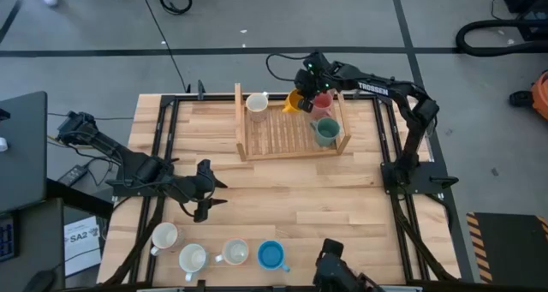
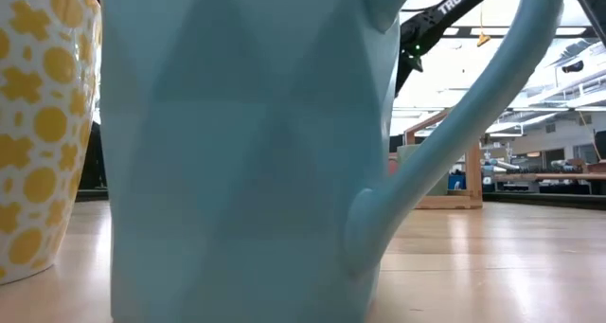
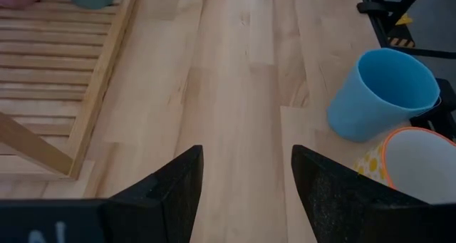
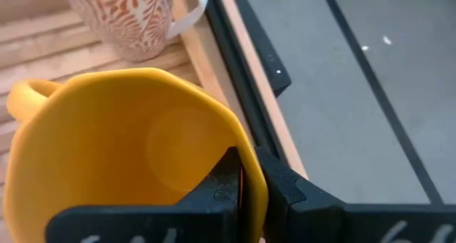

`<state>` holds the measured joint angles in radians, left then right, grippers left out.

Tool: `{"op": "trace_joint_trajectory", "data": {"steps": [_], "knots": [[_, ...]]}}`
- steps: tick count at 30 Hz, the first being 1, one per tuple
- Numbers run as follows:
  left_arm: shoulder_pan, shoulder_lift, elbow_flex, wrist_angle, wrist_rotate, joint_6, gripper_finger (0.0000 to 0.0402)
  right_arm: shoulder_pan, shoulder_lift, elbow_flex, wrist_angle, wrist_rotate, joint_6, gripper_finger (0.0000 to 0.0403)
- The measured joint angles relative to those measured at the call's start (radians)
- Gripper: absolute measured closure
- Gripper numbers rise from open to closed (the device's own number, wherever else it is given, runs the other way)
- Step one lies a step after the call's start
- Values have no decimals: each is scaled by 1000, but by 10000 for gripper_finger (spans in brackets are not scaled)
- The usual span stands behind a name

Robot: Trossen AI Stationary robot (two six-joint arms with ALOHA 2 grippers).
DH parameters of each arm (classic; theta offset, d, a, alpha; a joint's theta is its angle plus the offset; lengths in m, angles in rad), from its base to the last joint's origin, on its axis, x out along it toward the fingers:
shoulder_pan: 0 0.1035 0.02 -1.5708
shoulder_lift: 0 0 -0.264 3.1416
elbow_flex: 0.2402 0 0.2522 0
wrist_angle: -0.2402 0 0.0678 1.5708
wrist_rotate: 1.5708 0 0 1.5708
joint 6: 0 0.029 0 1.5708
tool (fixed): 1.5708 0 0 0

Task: Place coffee mugs
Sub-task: Put the yellow mug on the shelf

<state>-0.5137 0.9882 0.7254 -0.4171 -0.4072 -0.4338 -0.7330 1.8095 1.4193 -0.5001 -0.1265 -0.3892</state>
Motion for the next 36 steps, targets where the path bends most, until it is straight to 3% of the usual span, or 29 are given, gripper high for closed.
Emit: {"op": "trace_joint_trajectory", "data": {"steps": [7, 29, 36], "knots": [[0, 0, 0, 0, 0, 0, 180, -7, 20, 0, 0, -25, -88, 367], [0, 0, 0, 1, 0, 0, 180, -22, 23, 0, -26, -24, -93, 366], [0, 0, 0, 2, 0, 0, 180, -29, 79, 0, -13, -6, -86, 366]]}}
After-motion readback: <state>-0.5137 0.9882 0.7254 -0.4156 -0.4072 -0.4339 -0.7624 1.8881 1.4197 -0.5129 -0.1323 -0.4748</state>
